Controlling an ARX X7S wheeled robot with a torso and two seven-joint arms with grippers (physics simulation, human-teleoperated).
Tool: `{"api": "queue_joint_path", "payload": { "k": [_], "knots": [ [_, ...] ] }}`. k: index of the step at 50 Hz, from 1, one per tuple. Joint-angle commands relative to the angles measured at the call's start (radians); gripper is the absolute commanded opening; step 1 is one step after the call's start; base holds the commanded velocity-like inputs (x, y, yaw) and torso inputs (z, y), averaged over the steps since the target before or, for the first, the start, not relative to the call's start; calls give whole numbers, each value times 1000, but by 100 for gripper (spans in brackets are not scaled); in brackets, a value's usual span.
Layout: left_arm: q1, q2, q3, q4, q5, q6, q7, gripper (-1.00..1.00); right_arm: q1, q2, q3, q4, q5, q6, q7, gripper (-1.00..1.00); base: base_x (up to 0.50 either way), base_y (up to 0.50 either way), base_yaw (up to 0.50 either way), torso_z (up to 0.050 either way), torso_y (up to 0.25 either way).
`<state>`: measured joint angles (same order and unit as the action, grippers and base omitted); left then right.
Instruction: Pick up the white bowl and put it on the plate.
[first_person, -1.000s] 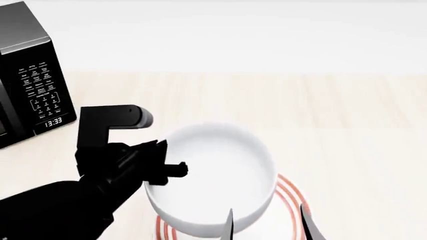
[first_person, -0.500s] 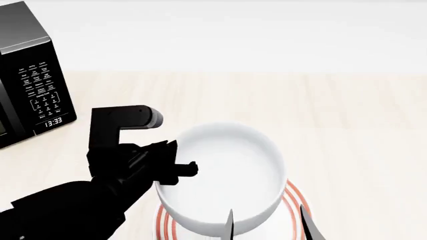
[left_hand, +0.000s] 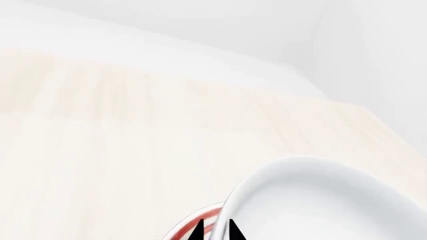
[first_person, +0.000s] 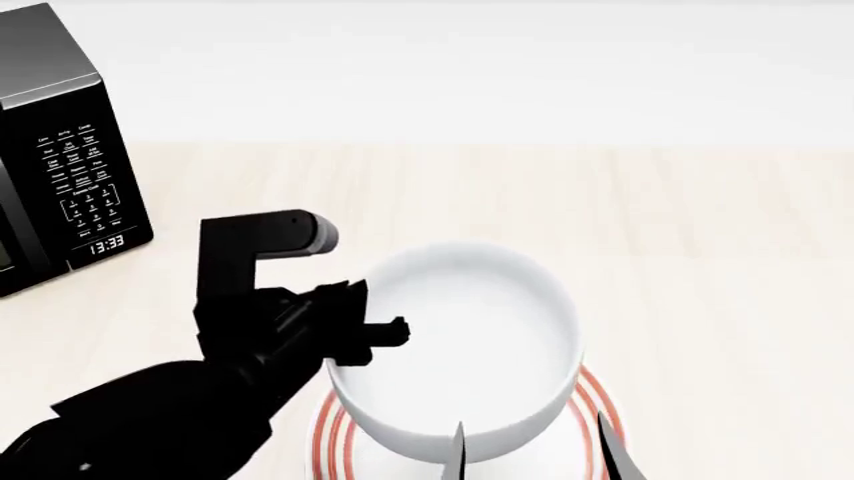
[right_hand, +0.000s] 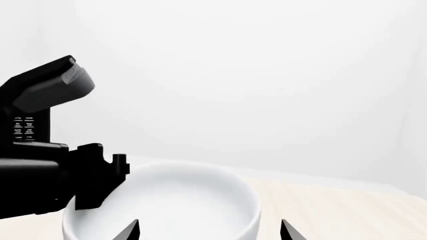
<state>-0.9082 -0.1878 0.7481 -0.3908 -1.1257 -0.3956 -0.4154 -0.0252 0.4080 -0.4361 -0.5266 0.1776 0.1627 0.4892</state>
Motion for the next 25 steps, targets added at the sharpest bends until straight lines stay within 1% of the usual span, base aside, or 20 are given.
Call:
{"api": "queue_joint_path", "payload": {
  "k": [1, 25],
  "knots": [
    [-2, 22, -9, -49, 15, 36, 30, -100, 1, 2, -3, 1, 0, -1, 2, 100, 0, 0, 0, 0, 0],
    [4, 45, -4, -116, 15, 67, 76, -100, 5, 5, -10, 9, 9, -2, -2, 100, 0, 0, 0, 0, 0]
  ]
}}
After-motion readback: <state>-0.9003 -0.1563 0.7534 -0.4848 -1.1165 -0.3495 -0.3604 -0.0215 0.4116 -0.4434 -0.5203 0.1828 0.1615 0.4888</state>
